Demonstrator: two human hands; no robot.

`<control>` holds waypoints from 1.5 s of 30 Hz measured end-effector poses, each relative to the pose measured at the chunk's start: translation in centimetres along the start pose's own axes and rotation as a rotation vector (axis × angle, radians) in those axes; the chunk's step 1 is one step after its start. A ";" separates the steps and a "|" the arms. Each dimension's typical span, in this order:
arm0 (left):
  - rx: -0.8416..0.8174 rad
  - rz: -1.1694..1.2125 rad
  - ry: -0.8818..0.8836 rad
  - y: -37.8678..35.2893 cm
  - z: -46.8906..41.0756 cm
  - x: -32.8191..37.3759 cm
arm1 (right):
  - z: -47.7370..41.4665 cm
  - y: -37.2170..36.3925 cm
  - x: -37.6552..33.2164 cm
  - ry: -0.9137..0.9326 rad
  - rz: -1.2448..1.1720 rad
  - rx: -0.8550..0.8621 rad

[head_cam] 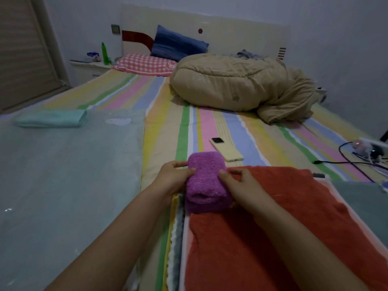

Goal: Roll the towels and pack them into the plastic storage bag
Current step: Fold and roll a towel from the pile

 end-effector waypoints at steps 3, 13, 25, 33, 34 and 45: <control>-0.042 -0.192 -0.096 -0.4 -0.7 -2.2 | 0.1 -1.2 -0.5 0.028 0.087 -0.004; -0.311 0.156 0.252 5.9 0.3 2.0 | 3.6 -3.8 -4.6 0.057 -0.297 -0.363; -0.249 -0.415 0.160 26.0 5.5 3.7 | 7.7 -19.3 -6.5 0.172 0.160 -0.715; -0.138 -0.361 0.158 27.9 5.8 0.7 | 11.0 -24.4 -6.1 0.659 0.814 -0.085; -0.134 -0.353 0.157 27.9 5.7 0.6 | 11.3 -24.6 -6.2 0.621 0.848 -0.063; -0.067 -0.564 -0.217 31.3 8.4 1.9 | 12.3 -27.3 -5.4 0.485 1.011 0.147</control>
Point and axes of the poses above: each hand's wrist, its own z-axis away from the middle knuckle, its own y-axis out of the back of the hand, x = y × z, the point moved 1 cm from there along -z, towards the middle knuckle, and after that the axes turned 14 degrees about -y, right-handed, at the moved point
